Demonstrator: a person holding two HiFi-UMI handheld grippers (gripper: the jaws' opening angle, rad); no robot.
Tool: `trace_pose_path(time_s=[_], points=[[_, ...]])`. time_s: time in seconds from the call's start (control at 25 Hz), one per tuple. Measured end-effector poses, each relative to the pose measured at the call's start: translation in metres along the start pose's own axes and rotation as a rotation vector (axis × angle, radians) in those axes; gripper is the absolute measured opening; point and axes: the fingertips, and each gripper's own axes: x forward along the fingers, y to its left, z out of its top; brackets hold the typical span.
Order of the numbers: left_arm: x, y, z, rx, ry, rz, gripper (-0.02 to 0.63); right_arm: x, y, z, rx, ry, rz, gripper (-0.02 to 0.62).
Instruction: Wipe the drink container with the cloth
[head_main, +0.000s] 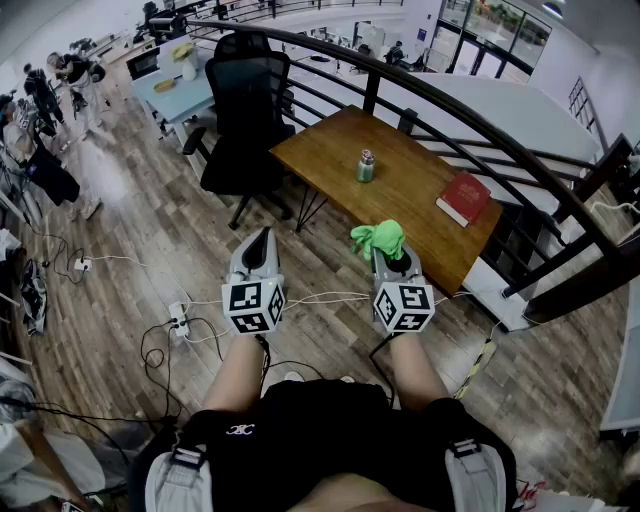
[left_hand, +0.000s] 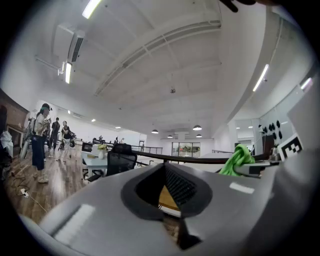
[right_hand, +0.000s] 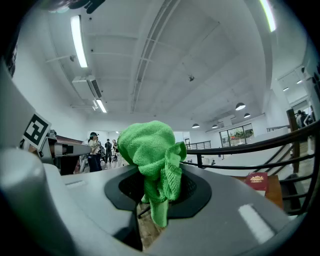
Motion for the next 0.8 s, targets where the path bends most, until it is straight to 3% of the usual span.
trace_pose_path(time_s=[0.24, 0.8], points=[[0.000, 0.027, 0.001, -0.034, -0.013, -0.017, 0.051, 0.015, 0.027, -0.003, -0.007, -0.002, -0.012, 0.098], [0.005, 0.067, -0.002, 0.010, 0.013, -0.078, 0.051, 0.033, 0.061, -0.009, 0.003, -0.007, -0.105, 0.098]])
